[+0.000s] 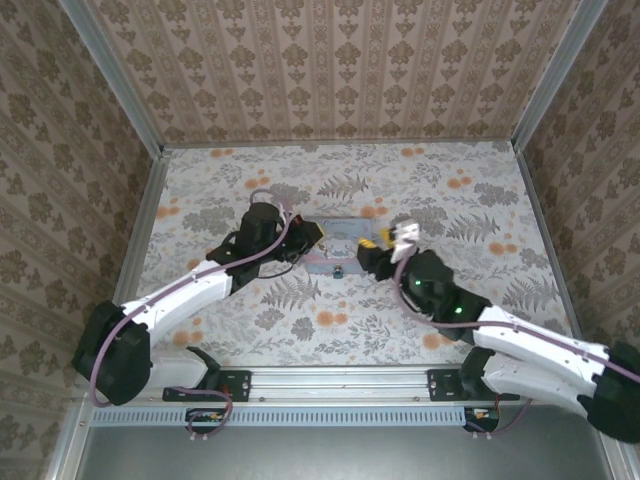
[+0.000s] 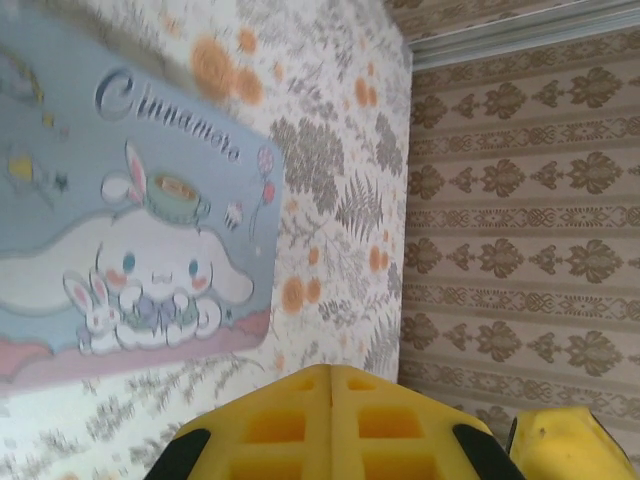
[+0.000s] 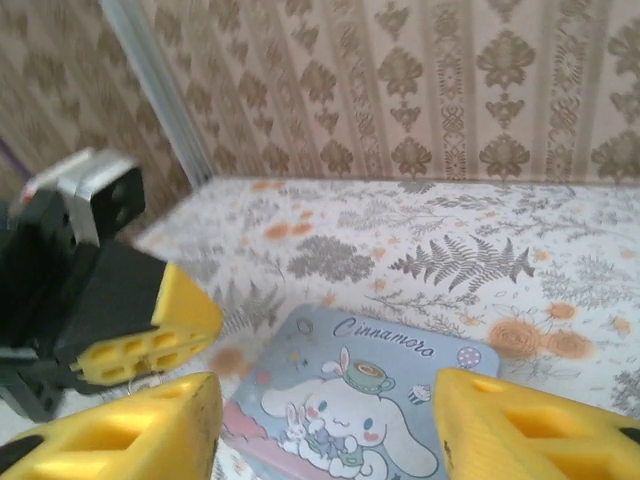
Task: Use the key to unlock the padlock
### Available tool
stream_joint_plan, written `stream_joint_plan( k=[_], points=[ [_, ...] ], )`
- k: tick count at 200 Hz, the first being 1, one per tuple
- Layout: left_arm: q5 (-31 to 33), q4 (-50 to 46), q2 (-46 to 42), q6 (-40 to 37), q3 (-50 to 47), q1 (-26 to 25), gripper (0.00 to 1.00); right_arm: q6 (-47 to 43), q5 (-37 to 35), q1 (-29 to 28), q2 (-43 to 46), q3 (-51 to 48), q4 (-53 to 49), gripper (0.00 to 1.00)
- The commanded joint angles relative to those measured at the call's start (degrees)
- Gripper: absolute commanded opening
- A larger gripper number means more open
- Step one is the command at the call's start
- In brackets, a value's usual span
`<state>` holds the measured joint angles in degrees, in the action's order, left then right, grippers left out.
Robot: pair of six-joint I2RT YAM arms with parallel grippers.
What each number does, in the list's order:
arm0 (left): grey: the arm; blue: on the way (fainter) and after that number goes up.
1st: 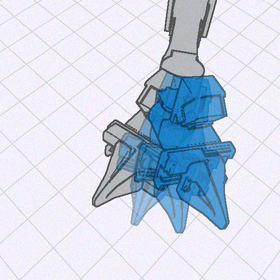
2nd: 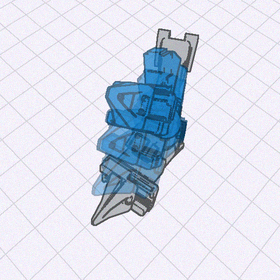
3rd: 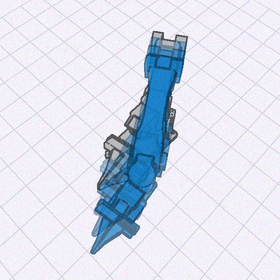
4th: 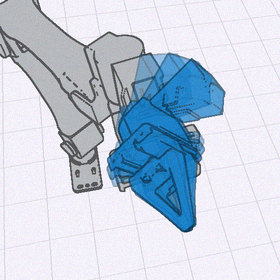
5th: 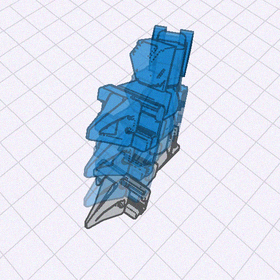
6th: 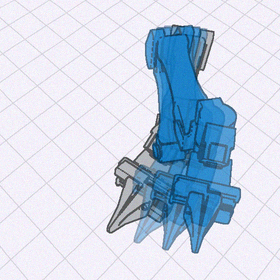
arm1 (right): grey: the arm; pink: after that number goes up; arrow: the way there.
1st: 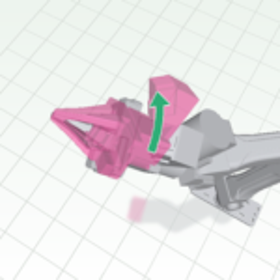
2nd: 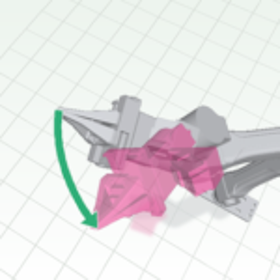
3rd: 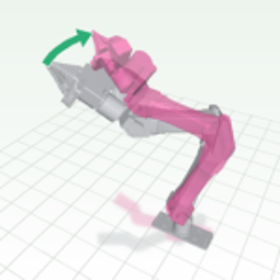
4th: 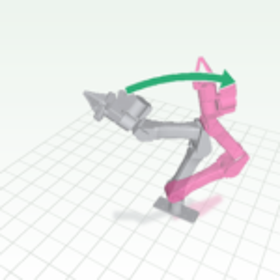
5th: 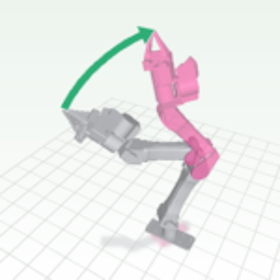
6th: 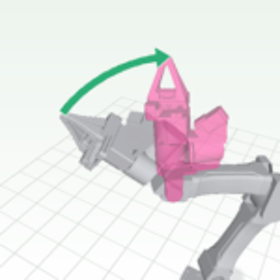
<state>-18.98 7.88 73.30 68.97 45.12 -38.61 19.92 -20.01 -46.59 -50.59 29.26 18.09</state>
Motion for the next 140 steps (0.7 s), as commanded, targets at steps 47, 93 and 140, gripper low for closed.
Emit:
stream_joint_plan(
  k=[47, 93, 140],
  points=[
    [-2.4, 14.2, -0.6, -22.5, 2.0, 0.2, 0.00, 42.3, 22.8, 10.6, -4.8, -3.8, 15.4, 0.66],
    [1.3, 29.6, 0.0, -19.0, -3.2, -1.2, 0.00, 53.7, 26.8, 10.7, -19.4, -1.8, 38.3, 0.61],
    [5.1, 34.3, 0.5, -17.9, -4.6, -3.2, 0.00, 54.5, 28.4, 10.7, -25.6, 0.9, 47.0, 0.58]
  ],
)
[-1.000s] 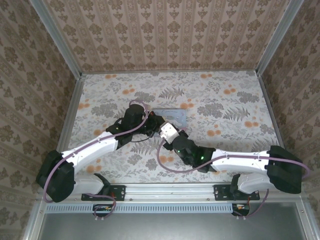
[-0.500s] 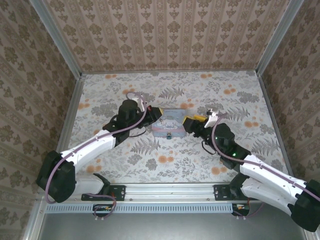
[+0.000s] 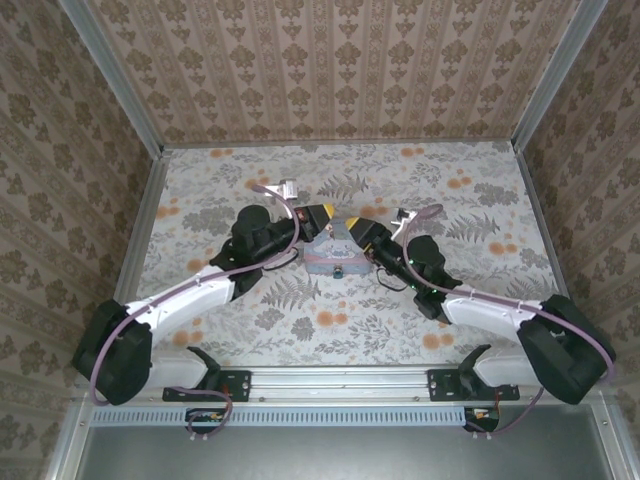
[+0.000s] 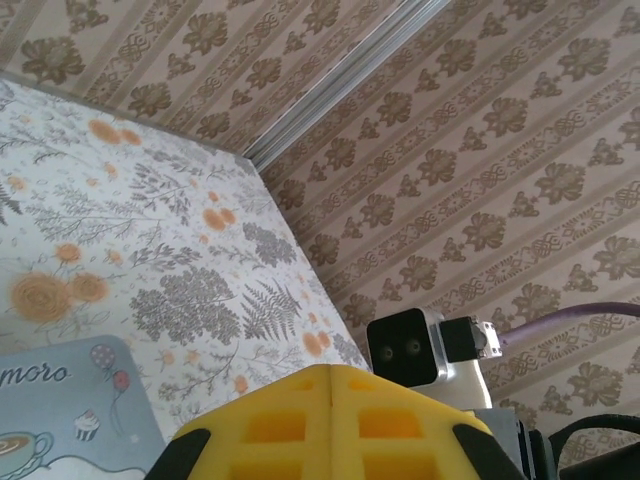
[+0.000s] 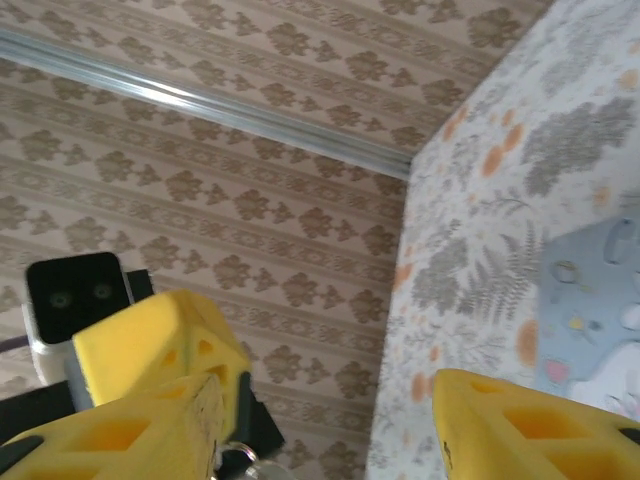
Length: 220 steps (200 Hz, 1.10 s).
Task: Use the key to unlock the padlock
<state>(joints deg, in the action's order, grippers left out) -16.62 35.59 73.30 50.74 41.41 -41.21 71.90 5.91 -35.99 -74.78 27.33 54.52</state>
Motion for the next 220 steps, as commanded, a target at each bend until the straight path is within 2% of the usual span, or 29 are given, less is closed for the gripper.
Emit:
stream_joint_plan(
  k=[1, 87, 174, 220],
  points=[
    [2.8, 6.8, 0.5, 0.5, -0.8, -0.6, 0.00, 2.5, 2.5, 0.1, -1.4, 2.9, 10.7, 0.58],
    [4.4, 15.6, 4.1, 6.8, -2.5, -0.9, 0.00, 2.7, 8.2, -0.1, -8.2, 5.7, 18.9, 0.50],
    [5.0, 17.8, 5.0, 7.5, -2.3, -0.9, 0.00, 3.4, 7.8, -0.8, -10.6, 4.5, 20.3, 0.50],
    [5.5, 18.0, 5.1, 7.3, -2.5, -0.9, 0.00, 3.5, 8.3, -1.5, -11.4, 5.2, 20.7, 0.45]
  ],
)
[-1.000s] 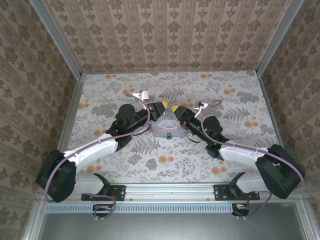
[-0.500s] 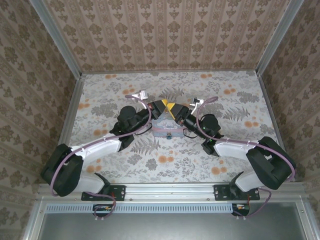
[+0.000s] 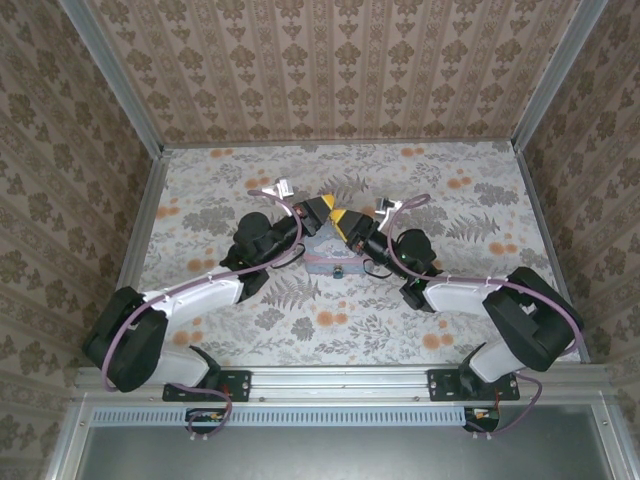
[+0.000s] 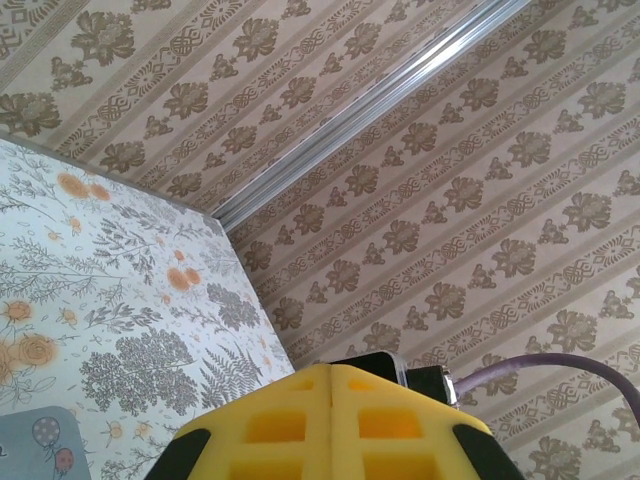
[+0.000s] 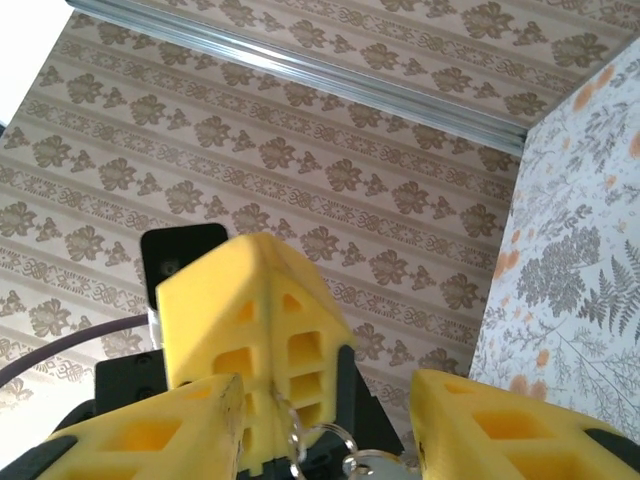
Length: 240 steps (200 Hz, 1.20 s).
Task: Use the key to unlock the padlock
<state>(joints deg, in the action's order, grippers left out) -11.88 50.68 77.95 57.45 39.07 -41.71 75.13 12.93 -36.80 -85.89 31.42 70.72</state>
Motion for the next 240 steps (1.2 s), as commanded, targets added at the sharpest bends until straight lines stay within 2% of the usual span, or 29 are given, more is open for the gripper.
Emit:
stream_joint_plan(
  k=[1, 174, 202, 240],
  points=[
    [0.8, 2.9, 0.6, 0.6, -0.2, -0.4, 0.00, 0.3, 1.3, -0.6, -0.3, 1.1, 4.6, 0.45],
    [1.8, 4.8, 1.7, 1.2, -1.1, -1.1, 0.00, 0.2, 0.3, -1.1, -0.1, 1.2, 4.8, 0.09],
    [2.0, 5.4, 1.5, 1.6, -1.8, -1.2, 0.00, 0.2, -0.4, -0.8, 0.1, 0.9, 4.8, 0.00],
    [3.1, 7.0, 0.7, 2.7, -3.8, -1.4, 0.00, 0.4, -0.6, -0.5, 0.1, 0.7, 4.6, 0.00]
  ],
)
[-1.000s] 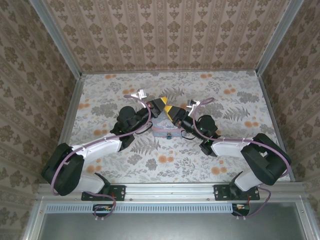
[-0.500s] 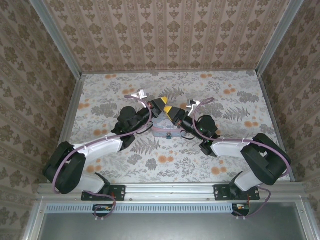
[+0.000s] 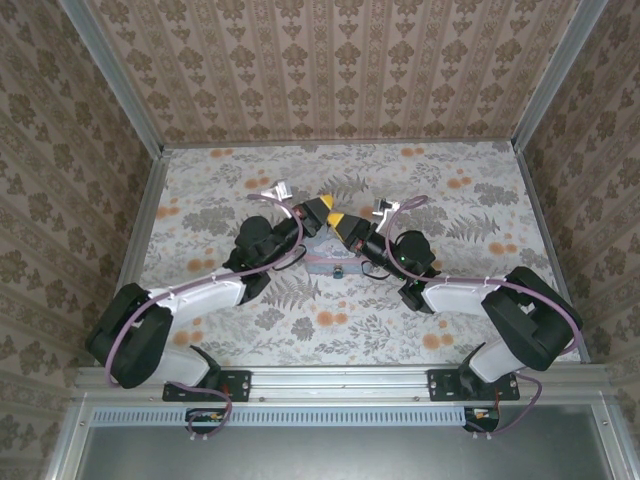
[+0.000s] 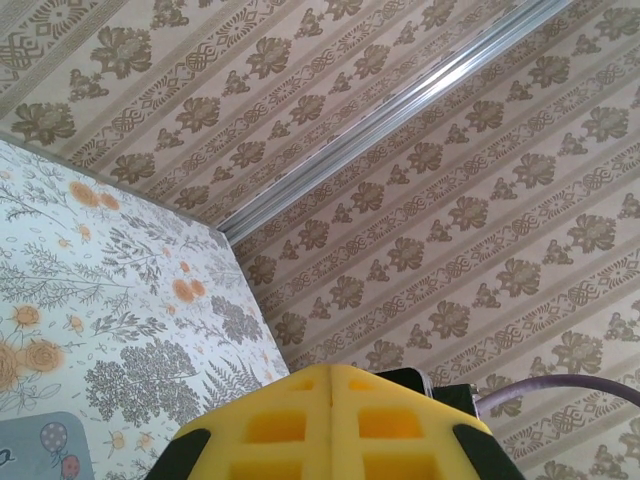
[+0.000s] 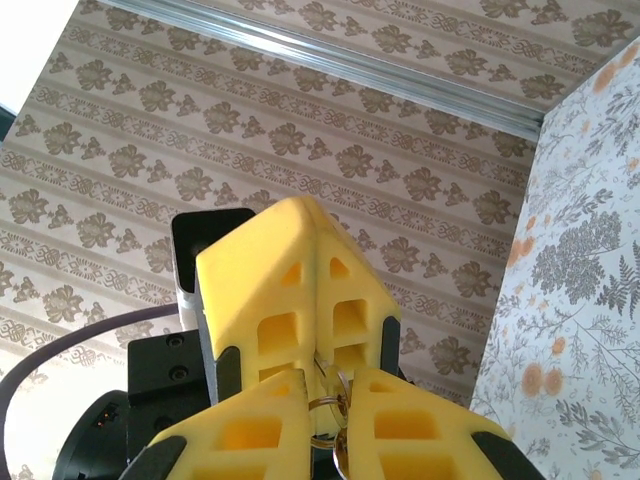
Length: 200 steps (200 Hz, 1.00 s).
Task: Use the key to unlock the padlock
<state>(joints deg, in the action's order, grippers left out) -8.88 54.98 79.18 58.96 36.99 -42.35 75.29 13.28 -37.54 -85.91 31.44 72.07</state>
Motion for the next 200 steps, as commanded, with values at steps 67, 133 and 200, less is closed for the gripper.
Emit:
stream_joint_plan(
  k=[67, 133, 200],
  points=[
    [0.8, 0.6, -2.5, 1.4, -1.4, -1.0, 0.22, -0.5, -0.9, 0.4, 0.4, -0.7, 2.5, 0.00],
    [1.2, -18.4, -18.6, 1.8, -5.1, 4.7, 0.76, -3.0, 1.2, 1.8, 5.3, -4.4, -3.4, 0.00],
    [-2.2, -36.9, -24.7, 3.5, -4.2, 5.8, 0.81, -3.5, 1.0, 2.5, 10.1, -6.4, -7.7, 0.00]
  ],
)
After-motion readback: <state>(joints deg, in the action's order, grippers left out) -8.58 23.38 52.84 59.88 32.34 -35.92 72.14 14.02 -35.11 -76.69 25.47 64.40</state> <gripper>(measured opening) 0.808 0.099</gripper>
